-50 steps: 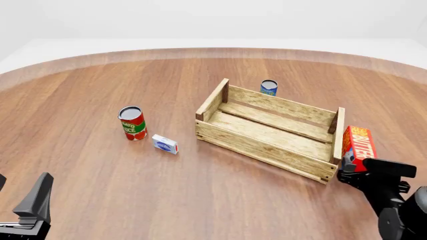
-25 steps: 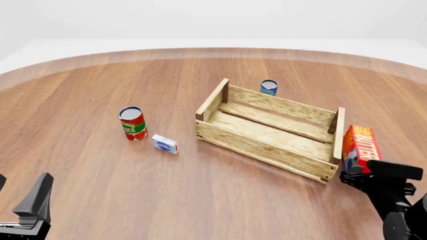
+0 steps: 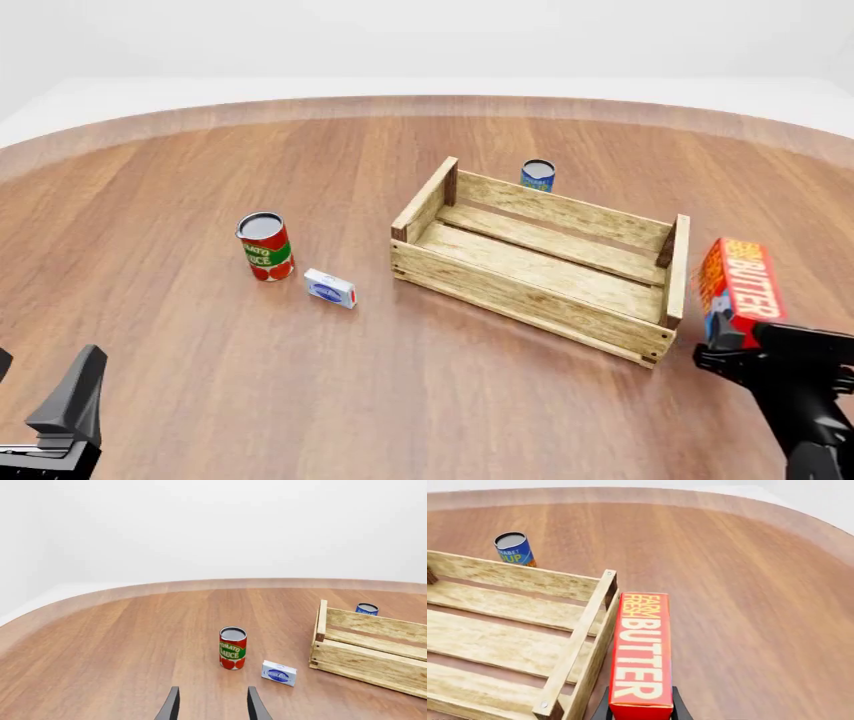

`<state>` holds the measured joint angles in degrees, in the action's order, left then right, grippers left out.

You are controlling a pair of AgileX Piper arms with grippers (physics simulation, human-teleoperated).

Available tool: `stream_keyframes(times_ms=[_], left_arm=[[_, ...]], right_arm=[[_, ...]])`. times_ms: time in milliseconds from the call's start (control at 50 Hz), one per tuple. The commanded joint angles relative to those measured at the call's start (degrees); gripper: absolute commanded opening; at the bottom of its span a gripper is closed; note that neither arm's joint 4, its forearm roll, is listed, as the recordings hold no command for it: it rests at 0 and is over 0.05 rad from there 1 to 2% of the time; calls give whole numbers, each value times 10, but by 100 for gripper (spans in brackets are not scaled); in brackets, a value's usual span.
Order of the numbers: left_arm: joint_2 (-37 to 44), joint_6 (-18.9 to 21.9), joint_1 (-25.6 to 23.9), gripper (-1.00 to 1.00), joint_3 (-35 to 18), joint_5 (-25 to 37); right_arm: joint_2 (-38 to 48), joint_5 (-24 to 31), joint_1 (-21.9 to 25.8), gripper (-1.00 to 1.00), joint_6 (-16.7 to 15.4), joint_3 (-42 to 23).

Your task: Pick up the butter and put it in the tray.

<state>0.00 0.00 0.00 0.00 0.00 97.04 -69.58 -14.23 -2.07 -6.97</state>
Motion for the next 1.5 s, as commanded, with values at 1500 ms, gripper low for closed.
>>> stream_keyframes(times_ms=[1500], left_arm=[[0,0,0,100,0,0]], right_arm=[[-569,397,77,-100,-71,26]])
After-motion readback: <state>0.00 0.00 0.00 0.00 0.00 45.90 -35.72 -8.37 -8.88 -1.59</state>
